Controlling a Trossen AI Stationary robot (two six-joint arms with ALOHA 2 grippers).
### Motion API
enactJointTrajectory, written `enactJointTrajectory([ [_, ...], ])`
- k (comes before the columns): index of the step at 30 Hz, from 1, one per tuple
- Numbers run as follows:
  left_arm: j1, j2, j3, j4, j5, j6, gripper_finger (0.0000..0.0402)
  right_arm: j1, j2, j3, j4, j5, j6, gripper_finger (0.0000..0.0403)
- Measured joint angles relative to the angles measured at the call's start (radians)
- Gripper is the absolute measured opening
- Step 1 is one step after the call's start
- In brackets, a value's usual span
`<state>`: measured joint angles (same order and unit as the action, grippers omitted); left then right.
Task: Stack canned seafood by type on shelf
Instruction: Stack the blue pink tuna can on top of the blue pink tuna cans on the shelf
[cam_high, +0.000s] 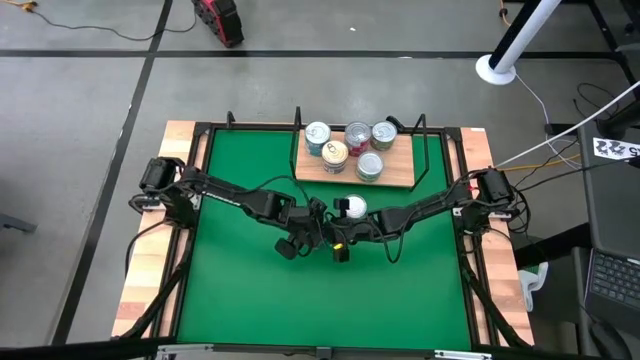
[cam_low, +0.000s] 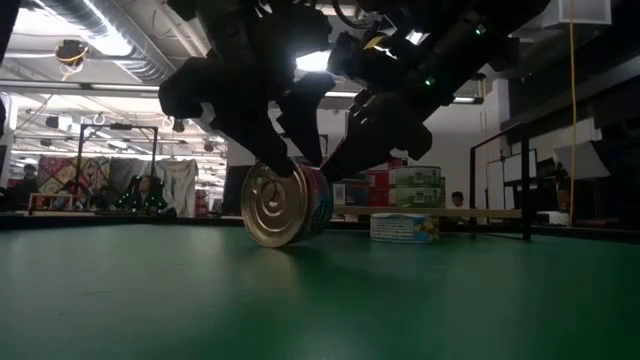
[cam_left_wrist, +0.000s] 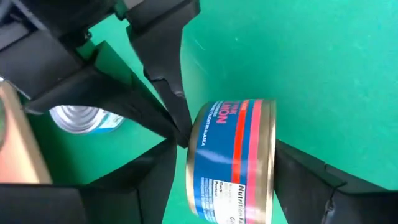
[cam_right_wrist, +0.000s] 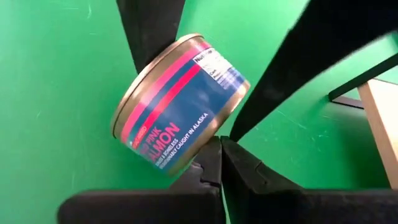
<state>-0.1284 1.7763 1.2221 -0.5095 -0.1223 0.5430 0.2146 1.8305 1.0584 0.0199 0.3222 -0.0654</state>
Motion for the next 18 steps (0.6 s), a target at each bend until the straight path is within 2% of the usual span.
enactJointTrajectory([
  [3,0.015,0.004,0.0,-0.002,0.04,-0.005,0.0241,0.0,0.0,0.0,-0.001,0.0,-0.003,0.0005],
  [12,0.031,0.018,0.0,-0.011,0.063,-0.079,0.0239,0.001,0.001,-0.001,-0.016,-0.001,-0.018,0.0005],
  [18,0.035,0.018,0.002,-0.047,0.117,-0.152,0.02,0.002,0.001,0.0,-0.019,-0.002,-0.018,0.0005],
])
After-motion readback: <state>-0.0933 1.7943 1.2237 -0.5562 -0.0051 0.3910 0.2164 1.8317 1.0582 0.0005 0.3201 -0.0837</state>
